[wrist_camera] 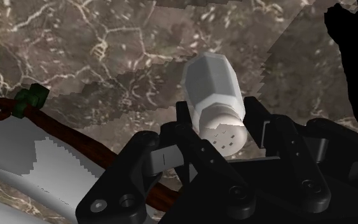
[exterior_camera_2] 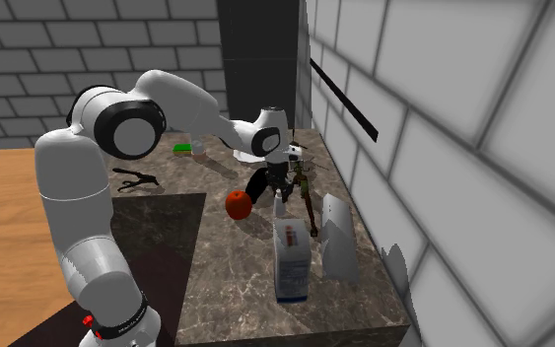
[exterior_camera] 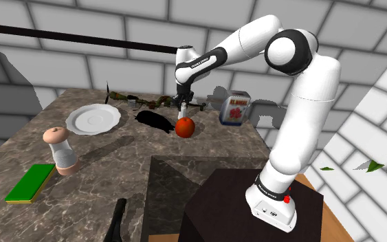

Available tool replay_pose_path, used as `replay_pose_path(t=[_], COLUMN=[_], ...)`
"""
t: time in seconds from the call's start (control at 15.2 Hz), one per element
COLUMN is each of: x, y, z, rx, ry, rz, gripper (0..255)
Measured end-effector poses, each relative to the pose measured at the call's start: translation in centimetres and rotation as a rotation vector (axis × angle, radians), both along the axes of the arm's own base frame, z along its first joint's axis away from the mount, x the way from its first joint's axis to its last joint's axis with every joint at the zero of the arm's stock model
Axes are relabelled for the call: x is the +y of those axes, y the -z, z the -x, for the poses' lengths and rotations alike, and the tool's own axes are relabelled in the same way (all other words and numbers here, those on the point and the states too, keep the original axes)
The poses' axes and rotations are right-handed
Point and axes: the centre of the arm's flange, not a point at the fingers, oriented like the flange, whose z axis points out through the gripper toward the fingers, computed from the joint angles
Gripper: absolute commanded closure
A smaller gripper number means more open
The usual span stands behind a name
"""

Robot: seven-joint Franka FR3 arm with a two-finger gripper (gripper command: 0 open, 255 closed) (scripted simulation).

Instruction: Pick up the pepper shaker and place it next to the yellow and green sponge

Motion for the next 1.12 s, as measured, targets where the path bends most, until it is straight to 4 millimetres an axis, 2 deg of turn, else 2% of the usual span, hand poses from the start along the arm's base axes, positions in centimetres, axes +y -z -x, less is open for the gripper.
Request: replay_pose_path(t=[0.4, 1.12], x=[-0.1, -0.1], y=[-0.6, -6.4], z=[0.0, 0.0], rx=[0.000, 0.000], ry=[0.000, 0.000], rz=[0.000, 0.000], gripper=[255, 255])
